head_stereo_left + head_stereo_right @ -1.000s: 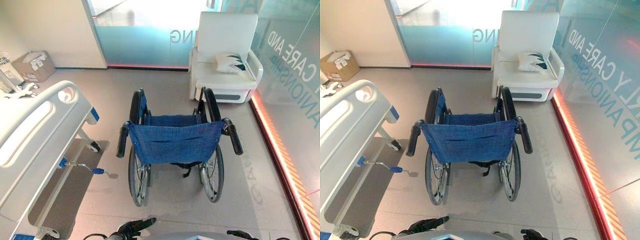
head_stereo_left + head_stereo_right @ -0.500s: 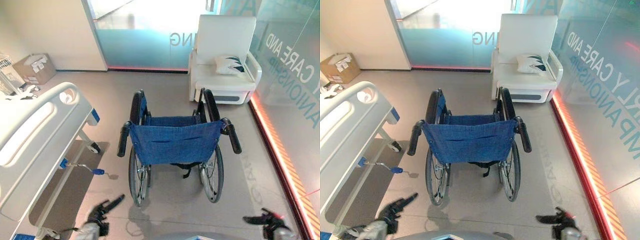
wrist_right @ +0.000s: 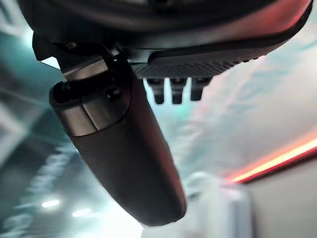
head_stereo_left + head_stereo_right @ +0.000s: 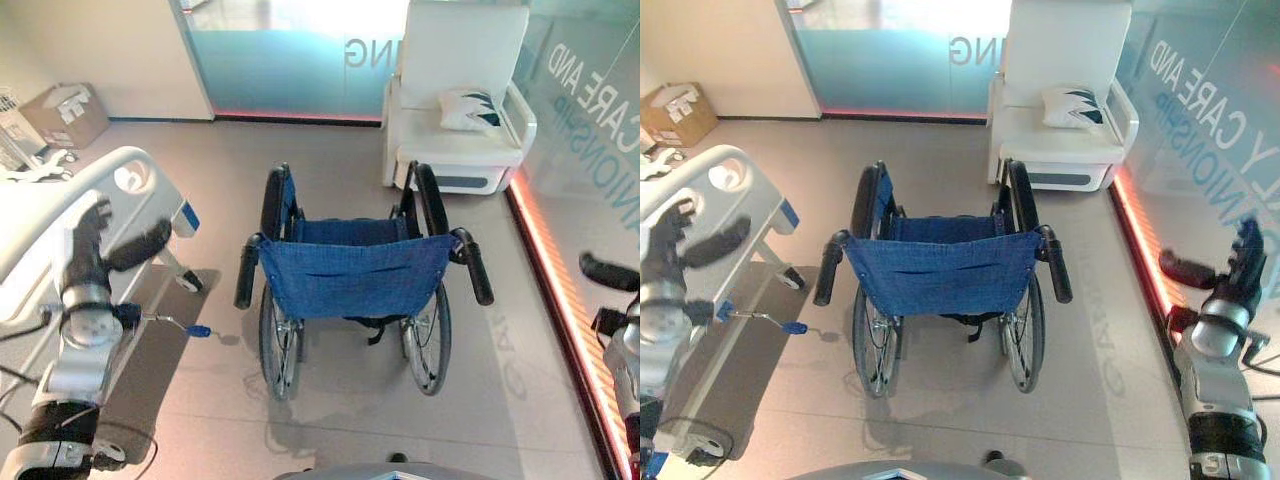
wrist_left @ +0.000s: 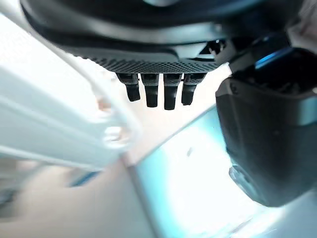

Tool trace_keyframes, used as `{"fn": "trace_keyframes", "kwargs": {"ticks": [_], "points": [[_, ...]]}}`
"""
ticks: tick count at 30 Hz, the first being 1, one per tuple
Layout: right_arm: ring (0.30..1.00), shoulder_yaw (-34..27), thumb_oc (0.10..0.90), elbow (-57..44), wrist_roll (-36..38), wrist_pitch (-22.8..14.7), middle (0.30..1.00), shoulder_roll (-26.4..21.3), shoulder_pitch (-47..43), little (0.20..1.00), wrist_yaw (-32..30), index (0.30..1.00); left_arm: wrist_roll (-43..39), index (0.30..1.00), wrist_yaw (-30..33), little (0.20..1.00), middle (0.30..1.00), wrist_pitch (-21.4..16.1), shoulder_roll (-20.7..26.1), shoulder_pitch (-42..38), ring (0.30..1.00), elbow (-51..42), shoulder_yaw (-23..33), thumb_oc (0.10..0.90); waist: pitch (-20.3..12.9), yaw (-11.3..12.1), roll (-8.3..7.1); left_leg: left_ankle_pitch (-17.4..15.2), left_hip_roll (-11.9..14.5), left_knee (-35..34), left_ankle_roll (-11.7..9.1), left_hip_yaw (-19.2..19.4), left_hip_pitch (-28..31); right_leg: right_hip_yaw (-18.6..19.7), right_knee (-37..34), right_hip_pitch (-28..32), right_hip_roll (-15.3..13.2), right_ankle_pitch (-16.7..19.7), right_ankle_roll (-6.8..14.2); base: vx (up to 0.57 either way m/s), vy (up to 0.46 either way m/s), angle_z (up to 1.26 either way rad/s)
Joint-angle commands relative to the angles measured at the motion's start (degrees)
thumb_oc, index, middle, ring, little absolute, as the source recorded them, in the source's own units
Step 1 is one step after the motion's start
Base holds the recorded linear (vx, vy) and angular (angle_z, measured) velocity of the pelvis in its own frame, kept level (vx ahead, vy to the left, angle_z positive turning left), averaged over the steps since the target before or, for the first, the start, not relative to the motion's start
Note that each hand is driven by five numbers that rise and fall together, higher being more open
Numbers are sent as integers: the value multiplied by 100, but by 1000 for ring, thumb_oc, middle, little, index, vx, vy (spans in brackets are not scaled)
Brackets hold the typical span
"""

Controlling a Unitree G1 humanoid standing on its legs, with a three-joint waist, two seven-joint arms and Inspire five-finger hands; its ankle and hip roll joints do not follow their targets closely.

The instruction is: Push the wheelchair next to the bed

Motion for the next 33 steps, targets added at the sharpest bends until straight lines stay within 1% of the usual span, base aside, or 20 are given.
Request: {"fn": "trace_keyframes", "kwargs": {"ticks": [1,4,5,9,10,11,13,16,18,22,23,24,26,29,33], "points": [[900,-35,800,-300,406,-509,900,-740,-1069,900,266,900,-918,900,-317,900,900,-550,571,-948,900,-288,71,800,-385,-47,-165,-168,-379,40,91,186,-313,-57,363,-76,83,-382,-21,31,10,0],[900,218,800,-464,821,-487,900,-625,-1284,900,794,900,-1298,900,-611,900,900,-630,474,-1117,900,-352,13,800,-408,-54,-164,-176,-374,38,81,203,-301,-93,364,-57,76,-404,-19,0,0,0],[900,316,800,-658,1103,-400,900,-485,-1222,900,1231,900,-1462,900,-815,900,900,-601,411,-1102,900,-431,-8,800,-419,-73,-160,-178,-369,35,83,220,-291,-116,366,-49,68,-415,-14,18,-2,-4],[900,314,800,-800,1304,-120,900,-340,-1005,900,1646,900,-1786,900,-1017,900,900,-596,343,-965,900,-456,30,800,-433,-101,-155,-172,-365,27,93,246,-294,-129,357,-55,65,-417,-10,3,1,-1],[900,285,800,-828,1423,-29,900,-245,-847,900,1848,900,-1841,900,-1111,900,900,-517,297,-868,900,-494,68,800,-434,-116,-149,-170,-358,24,98,262,-294,-132,356,-58,71,-420,-11,0,0,0],[900,275,800,-840,1446,-14,900,-229,-811,900,1887,900,-1862,900,-1134,900,900,-496,294,-843,900,-503,77,800,-439,-117,-150,-171,-357,23,98,264,-293,-132,355,-58,72,-419,-10,0,0,0],[900,284,800,-896,1708,32,900,-110,-622,900,2154,900,-2073,900,-1290,900,900,-350,242,-717,900,-526,91,800,-427,-122,-155,-164,-353,28,103,280,-295,-140,357,-59,74,-423,-6,0,0,0],[900,353,800,-890,2060,146,900,8,-565,900,2393,900,-2316,900,-1233,900,900,-282,154,-685,900,-475,77,800,-404,-110,-161,-157,-358,34,105,274,-300,-161,356,-59,73,-415,-8,0,0,0],[900,431,800,-873,2169,234,900,69,-571,900,2561,900,-2349,900,-1138,900,900,-306,113,-688,900,-385,54,800,-395,-103,-167,-155,-364,38,103,272,-299,-184,351,-52,66,-410,-3,0,0,0],[900,770,800,-810,2326,457,900,130,-645,900,2608,900,-2434,900,-1169,900,900,-350,50,-739,900,-182,-146,800,-382,-71,-194,-139,-377,51,99,263,-318,-237,345,-51,48,-396,8,0,0,0],[900,817,800,-776,2276,486,900,141,-656,900,2587,900,-2431,900,-1186,900,900,-342,30,-750,900,-171,-185,800,-381,-65,-197,-138,-378,54,97,265,-321,-246,345,-50,46,-396,9,0,0,0],[900,930,800,-644,2015,535,900,137,-702,900,2521,900,-2312,900,-1170,900,900,-329,-15,-769,900,-164,-291,800,-376,-46,-207,-132,-377,59,91,262,-325,-268,348,-47,42,-393,11,0,0,0],[900,1026,800,-535,1859,590,900,105,-747,900,2473,900,-2256,900,-1135,900,900,-339,-24,-799,900,-141,-377,800,-372,-36,-210,-125,-378,58,90,252,-327,-277,348,-48,40,-388,13,0,0,0],[900,1297,800,-287,1820,765,900,97,-835,900,2567,900,-2193,900,-1244,900,900,-144,-13,-906,900,-125,-582,800,-347,7,-213,-104,-378,66,86,240,-341,-315,357,-44,39,-383,8,0,0,0],[900,1567,800,-52,1864,843,900,135,-967,900,2629,900,-2128,900,-1294,900,900,-89,-8,-1012,900,-1,-791,800,-313,46,-219,-95,-383,67,80,220,-339,-368,353,-21,34,-381,9,0,0,0]]}}
